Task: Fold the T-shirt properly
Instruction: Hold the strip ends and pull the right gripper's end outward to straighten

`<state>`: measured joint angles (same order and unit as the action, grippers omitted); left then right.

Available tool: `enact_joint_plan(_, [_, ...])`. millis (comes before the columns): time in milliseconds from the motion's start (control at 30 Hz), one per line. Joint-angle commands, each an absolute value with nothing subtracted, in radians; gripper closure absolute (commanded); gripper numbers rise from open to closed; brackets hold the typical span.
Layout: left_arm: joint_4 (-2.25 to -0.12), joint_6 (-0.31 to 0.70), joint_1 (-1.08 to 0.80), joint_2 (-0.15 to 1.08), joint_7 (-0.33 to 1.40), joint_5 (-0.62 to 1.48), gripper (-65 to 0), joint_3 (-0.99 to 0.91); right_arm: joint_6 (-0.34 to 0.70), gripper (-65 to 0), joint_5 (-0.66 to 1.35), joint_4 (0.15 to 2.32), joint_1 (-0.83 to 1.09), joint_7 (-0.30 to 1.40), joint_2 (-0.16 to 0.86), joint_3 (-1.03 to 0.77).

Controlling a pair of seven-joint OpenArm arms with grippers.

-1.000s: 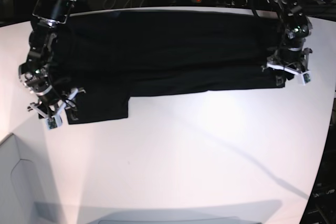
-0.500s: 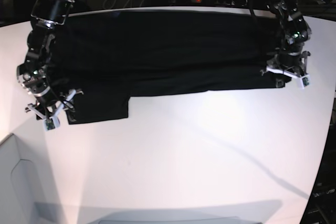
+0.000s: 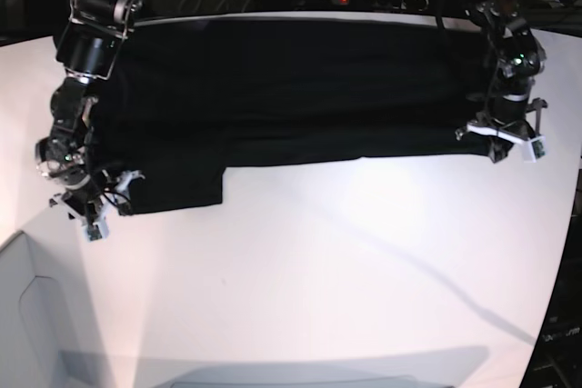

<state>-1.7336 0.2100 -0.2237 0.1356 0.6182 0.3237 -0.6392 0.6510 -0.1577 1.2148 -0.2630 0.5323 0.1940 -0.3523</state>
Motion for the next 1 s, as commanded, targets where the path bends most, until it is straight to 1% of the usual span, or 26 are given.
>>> enact_joint_plan(0, [-1.768,0.211,-0.220,0.147,0.591,0.331,0.0,-0.644,0.656,-33.3,-0.170,1.205,-0.305,0.506,0.205,-0.357])
enact_joint_plan(133, [-1.799,0.211,-0.222,0.145,0.591,0.332,0.0,-0.645,0.656,-33.3,-0.232,1.133,-0.332,0.504,0.205,-0.358])
enact_joint_plan(267, [-1.810,0.211,-0.220,0.145,0.591,0.332,0.0,-0.645,0.656,-33.2,-0.232,1.124,-0.332,0.504,0.205,-0.357])
enact_joint_plan(367, [-1.810,0.209,-0.219,0.145,0.591,0.332,0.0,-0.641,0.657,-31.6,-0.232,1.112,-0.331,0.504,0.203,-0.355])
enact_joint_plan(400, [-1.808,0.209,-0.219,0.145,0.591,0.332,0.0,-0.641,0.659,-29.4,-0.231,1.099,-0.332,0.504,0.202,-0.355])
enact_joint_plan(433, [-1.807,0.209,-0.219,0.145,0.591,0.332,0.0,-0.641,0.659,-25.4,-0.231,1.092,-0.332,0.503,0.202,-0.355])
enact_joint_plan(467, [-1.805,0.209,-0.219,0.145,0.591,0.332,0.0,-0.644,0.659,-20.5,-0.229,1.090,-0.338,0.503,0.202,-0.348])
enact_joint_plan(567, [-1.805,0.211,-0.219,0.145,0.591,0.332,0.0,-0.644,0.659,-1.9,-0.228,1.098,-0.348,0.503,0.202,-0.317])
enact_joint_plan(600, [-1.805,0.211,-0.219,0.145,0.591,0.332,0.0,-0.644,0.659,0.0,-0.228,1.113,-0.348,0.504,0.202,-0.320])
enact_joint_plan(733, [-1.811,0.211,-0.237,0.145,0.591,0.334,0.0,-0.644,0.676,0.0,-0.226,1.264,-0.309,0.512,0.203,-0.321])
enact_joint_plan(767, [-1.813,0.211,-0.243,0.143,0.591,0.334,0.0,-0.642,0.696,0.0,-0.226,1.323,-0.291,0.513,0.202,-0.323])
enact_joint_plan(967, [-1.813,0.211,-0.263,0.136,0.590,0.334,0.0,-0.644,0.698,0.0,-0.226,1.709,-0.117,0.547,0.197,-0.325])
